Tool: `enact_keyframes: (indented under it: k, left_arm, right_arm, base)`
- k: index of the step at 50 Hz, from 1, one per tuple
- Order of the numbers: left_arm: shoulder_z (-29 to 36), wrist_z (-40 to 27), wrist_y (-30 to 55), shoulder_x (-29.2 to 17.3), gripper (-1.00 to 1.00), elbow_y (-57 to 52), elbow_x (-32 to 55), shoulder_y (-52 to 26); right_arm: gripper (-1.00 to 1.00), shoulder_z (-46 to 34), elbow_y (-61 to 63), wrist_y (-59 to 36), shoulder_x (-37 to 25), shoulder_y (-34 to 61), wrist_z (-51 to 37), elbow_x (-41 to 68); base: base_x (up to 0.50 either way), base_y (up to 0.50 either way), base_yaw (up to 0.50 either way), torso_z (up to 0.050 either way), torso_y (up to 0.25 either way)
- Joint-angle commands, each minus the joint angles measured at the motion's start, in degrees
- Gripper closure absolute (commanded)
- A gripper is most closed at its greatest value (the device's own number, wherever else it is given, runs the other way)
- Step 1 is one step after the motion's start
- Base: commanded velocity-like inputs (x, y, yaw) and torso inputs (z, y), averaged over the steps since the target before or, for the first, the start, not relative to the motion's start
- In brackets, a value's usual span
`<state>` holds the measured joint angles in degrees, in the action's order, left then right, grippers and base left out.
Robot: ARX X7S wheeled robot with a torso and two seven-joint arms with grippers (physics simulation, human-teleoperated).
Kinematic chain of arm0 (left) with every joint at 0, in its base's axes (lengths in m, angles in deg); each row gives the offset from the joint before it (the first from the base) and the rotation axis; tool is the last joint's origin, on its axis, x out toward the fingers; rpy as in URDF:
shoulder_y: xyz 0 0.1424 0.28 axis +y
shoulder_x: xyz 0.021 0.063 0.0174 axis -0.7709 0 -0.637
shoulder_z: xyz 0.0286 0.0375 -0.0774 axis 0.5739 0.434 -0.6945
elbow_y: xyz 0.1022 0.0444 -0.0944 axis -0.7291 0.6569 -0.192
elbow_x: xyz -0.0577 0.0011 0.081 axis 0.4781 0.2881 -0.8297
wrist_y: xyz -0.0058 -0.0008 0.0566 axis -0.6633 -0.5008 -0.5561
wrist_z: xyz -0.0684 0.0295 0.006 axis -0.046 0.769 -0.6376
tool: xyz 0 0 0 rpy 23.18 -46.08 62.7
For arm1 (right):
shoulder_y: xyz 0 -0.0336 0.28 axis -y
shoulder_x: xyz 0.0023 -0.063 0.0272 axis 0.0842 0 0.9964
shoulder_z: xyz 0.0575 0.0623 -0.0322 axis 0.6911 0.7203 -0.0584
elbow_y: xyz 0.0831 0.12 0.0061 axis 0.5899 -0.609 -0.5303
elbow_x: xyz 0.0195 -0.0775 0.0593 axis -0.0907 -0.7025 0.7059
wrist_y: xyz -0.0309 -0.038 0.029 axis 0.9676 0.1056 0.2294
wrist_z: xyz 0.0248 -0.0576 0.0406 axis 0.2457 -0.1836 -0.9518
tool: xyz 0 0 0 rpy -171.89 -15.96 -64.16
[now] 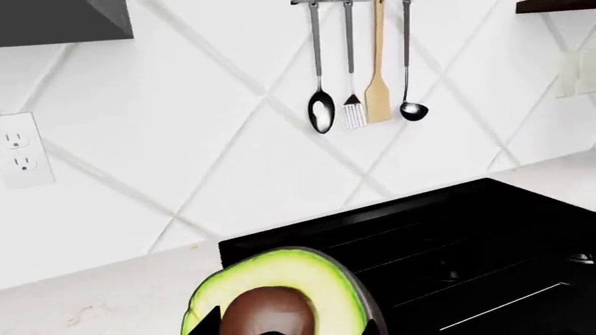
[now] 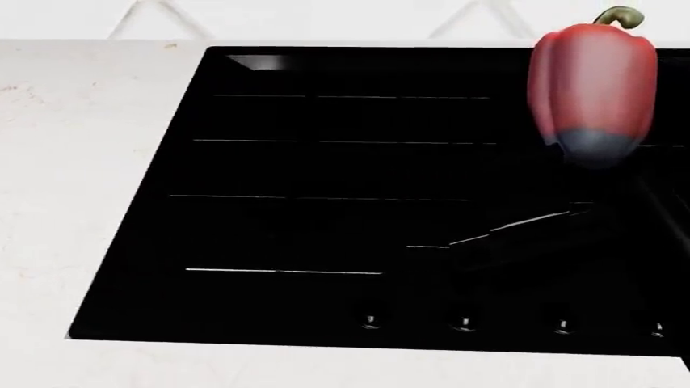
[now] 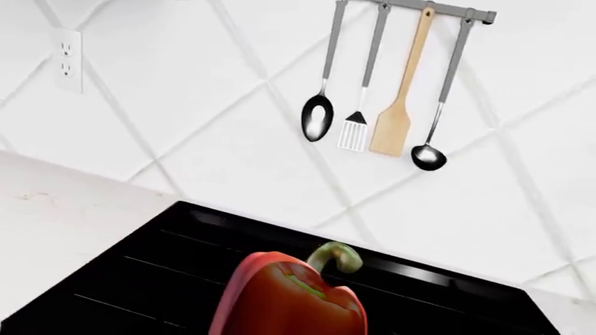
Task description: Place the avocado, onion, tomato and bell pepper on the cutting board.
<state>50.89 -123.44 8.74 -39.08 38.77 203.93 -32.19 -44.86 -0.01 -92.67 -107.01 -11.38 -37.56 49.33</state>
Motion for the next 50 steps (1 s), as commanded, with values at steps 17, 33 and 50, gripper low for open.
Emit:
enact_keyframes:
  k: [17,33,50]
  left_arm:
    - [-1.1,1.7,-0.3,2.3,1.0,0.5,-2.4,-0.9]
    - [-3.9,2.6,-1.1,0.7,1.0,-0.7,-2.9,2.8]
    - [-4.9,3.2,-1.1,-0.3,1.0,-0.7,-2.6,3.1]
  right_arm:
    - [1.0,2.1,-0.9,0.4,0.8,0.2,4.0,-3.2]
    - [1.0,1.6,-0.4,0.5,0.7,0.6,3.4,-2.6]
    - [1.0,1.5,0.1,1.1,0.1,0.4,2.8,-1.7]
  base:
    - [0.0,-0.5,0.0,0.0,0.0]
    - [0.0,-0.5,0.0,0.0,0.0]
    - [0.0,-0.5,0.0,0.0,0.001]
